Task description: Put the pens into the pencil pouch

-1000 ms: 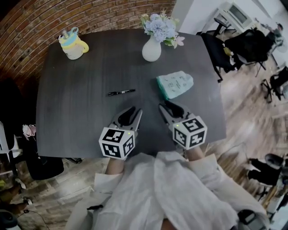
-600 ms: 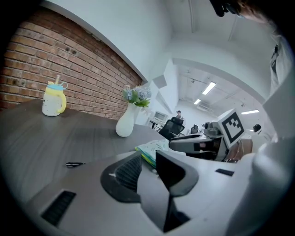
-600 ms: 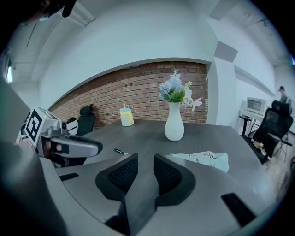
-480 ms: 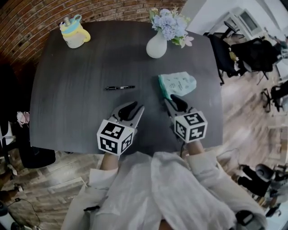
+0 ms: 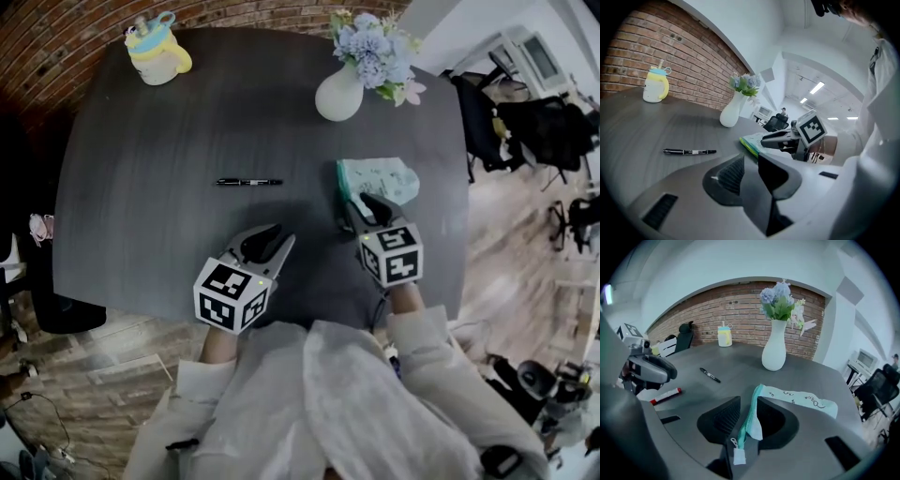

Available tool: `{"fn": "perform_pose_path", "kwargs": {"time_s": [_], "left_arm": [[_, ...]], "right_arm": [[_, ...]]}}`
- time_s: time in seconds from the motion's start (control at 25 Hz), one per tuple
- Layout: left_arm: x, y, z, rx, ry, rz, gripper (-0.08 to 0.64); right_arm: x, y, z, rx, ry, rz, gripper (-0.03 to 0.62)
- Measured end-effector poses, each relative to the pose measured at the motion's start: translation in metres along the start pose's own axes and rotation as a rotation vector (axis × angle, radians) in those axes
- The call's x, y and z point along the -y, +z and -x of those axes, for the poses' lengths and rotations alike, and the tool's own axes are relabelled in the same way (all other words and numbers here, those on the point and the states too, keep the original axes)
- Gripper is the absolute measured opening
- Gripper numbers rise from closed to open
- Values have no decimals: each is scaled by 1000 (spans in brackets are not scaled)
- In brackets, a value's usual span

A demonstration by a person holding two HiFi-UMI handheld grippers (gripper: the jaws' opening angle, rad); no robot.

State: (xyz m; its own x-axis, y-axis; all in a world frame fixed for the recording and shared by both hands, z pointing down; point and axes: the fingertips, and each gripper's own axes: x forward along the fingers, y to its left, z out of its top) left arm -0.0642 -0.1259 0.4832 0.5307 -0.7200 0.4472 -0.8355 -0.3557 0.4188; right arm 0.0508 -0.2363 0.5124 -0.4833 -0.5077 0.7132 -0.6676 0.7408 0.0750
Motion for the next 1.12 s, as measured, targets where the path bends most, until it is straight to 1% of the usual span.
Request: {"fn": "perform_pose_path", "kwargs": {"time_s": [0.08, 0.24, 0.44, 0.56, 0.72, 0.88, 0.96, 1.12], "left_arm": [[-2, -2, -1, -2, 6, 13, 92], [-3, -4, -4, -1, 5, 30, 92], [-4, -12, -9, -24, 0, 48, 92], [-7, -15, -13, -34, 6, 63, 92], [-8, -16, -16, -41, 5, 64, 92], [-10, -17, -17, -51, 10, 61, 92], [-10, -18, -17, -54, 11, 61, 92], [-10, -19, -14, -52, 20, 59, 92]], "right_arm": [[6, -4, -9, -23, -21, 25, 91], [13, -11, -20, -42, -46, 32, 95], [11, -23, -33, -92, -19, 53, 116], [11, -31, -42, -117, -14, 67, 117], [6, -30, -42, -122, -11, 44, 117], [7, -30, -45, -123, -11, 42, 114], [11, -32, -45, -120, -18, 45, 79], [13, -29, -42, -95, -23, 57, 45]]}}
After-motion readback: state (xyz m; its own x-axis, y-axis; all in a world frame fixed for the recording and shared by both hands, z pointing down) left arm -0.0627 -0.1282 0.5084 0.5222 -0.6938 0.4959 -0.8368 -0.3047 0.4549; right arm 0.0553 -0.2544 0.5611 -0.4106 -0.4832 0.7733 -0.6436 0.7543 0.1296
